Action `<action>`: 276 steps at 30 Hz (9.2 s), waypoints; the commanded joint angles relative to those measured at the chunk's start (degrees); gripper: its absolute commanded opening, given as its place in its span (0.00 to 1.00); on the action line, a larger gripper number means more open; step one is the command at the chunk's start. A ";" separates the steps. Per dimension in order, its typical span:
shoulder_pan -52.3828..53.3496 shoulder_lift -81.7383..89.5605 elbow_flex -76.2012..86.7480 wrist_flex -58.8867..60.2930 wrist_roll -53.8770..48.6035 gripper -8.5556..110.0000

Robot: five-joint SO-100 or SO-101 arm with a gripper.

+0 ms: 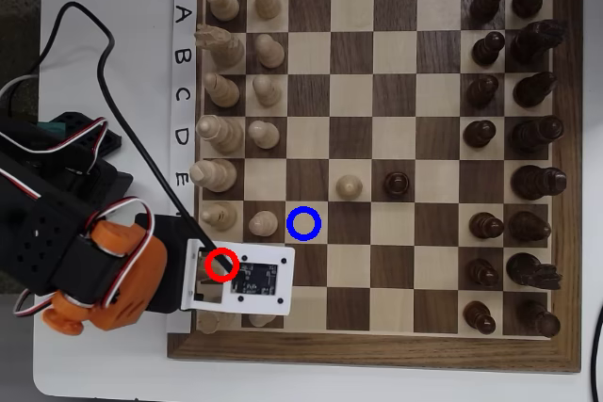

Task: Move the piece to destination

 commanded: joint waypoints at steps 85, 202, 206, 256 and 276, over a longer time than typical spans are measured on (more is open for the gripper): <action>1.93 -4.75 0.53 -4.48 0.70 0.15; -19.51 2.81 -10.90 -10.37 8.44 0.09; -18.46 2.02 -7.73 -11.69 7.82 0.09; -17.40 -20.21 -15.64 -14.85 7.21 0.09; -16.96 -22.76 -16.08 -13.36 8.61 0.09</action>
